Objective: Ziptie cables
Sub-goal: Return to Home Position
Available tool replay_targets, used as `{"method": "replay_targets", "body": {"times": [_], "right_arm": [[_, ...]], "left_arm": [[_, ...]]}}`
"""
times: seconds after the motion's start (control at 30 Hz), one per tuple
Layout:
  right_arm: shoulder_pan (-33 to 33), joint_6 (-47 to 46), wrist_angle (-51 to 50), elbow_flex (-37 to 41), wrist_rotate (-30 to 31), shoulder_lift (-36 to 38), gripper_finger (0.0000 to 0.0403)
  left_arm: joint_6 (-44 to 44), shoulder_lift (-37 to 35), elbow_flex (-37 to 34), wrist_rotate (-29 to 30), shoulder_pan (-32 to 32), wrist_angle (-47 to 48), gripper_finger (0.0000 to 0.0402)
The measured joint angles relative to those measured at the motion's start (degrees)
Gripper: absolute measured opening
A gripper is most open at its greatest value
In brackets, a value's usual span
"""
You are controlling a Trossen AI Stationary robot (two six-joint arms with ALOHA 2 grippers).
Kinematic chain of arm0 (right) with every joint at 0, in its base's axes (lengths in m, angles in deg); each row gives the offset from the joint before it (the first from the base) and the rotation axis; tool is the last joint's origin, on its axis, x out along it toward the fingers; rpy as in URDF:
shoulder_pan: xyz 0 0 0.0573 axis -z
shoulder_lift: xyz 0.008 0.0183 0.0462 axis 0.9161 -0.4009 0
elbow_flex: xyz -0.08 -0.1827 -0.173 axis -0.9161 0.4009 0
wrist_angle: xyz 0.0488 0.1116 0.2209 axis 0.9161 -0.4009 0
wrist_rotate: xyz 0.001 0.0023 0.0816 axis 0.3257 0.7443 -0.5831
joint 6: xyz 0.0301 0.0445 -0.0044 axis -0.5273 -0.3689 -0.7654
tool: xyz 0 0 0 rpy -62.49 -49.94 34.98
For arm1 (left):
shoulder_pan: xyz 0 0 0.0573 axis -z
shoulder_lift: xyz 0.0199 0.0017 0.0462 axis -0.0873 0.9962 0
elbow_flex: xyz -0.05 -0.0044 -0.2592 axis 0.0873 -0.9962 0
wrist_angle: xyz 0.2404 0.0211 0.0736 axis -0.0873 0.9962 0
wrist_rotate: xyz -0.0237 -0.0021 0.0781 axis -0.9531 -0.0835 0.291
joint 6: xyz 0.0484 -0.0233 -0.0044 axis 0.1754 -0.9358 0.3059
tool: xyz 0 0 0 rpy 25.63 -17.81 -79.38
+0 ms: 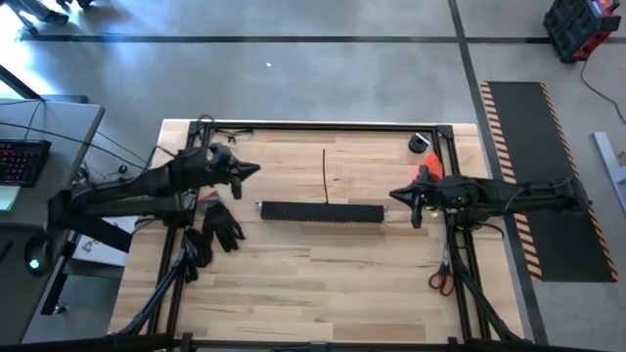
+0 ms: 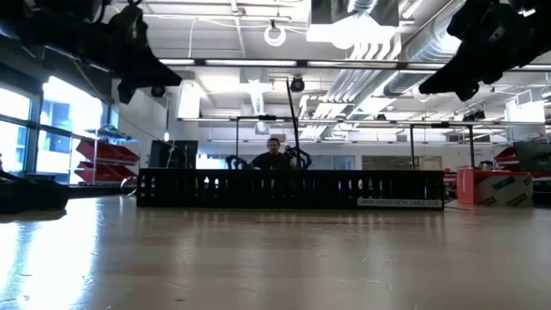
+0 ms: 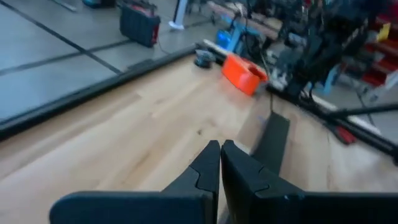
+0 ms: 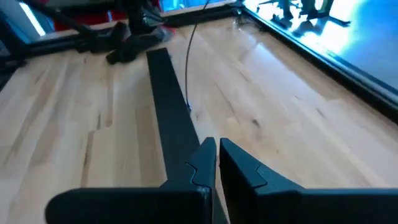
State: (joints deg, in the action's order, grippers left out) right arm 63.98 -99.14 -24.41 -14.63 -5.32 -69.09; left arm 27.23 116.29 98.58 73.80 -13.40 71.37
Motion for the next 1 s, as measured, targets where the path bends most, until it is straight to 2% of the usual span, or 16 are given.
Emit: {"method": "replay_targets", "body": {"times": [0.33, 0.47, 0.57, 0.73, 0.8, 0.93, 1.0], "right_arm": [[5.03, 4.07, 7.68, 5.88, -14.24, 9.96, 0.0004], [6.13, 4.12, 8.13, 7.66, -14.74, 14.70, 0.0004], [6.29, 3.52, 7.56, 9.10, -16.83, 18.67, 0.0004], [6.27, 2.55, 8.81, 11.91, -18.05, 25.89, 0.0004], [6.27, 2.15, 8.67, 13.30, -17.07, 28.20, 0.0001], [6.27, 1.98, 10.33, 15.58, -16.00, 27.80, 0.0000], [6.27, 1.98, 12.31, 17.26, -16.34, 27.98, 0.0000]], "left_arm": [[1.97, -18.06, -8.36, -8.36, -11.16, 6.43, 0.0000], [3.83, -24.60, -9.22, -10.93, -13.86, 11.80, 0.0000], [3.98, -29.29, -9.24, -10.77, -15.38, 15.75, 0.0000], [3.52, -37.10, -9.31, -11.54, -16.79, 15.50, 0.0000], [2.36, -36.95, -9.17, -11.90, -17.15, 15.06, 0.0000], [1.13, -37.01, -9.76, -13.00, -17.09, 17.28, 0.0000], [0.51, -37.05, -10.80, -14.27, -16.78, 15.15, 0.0000]]}}
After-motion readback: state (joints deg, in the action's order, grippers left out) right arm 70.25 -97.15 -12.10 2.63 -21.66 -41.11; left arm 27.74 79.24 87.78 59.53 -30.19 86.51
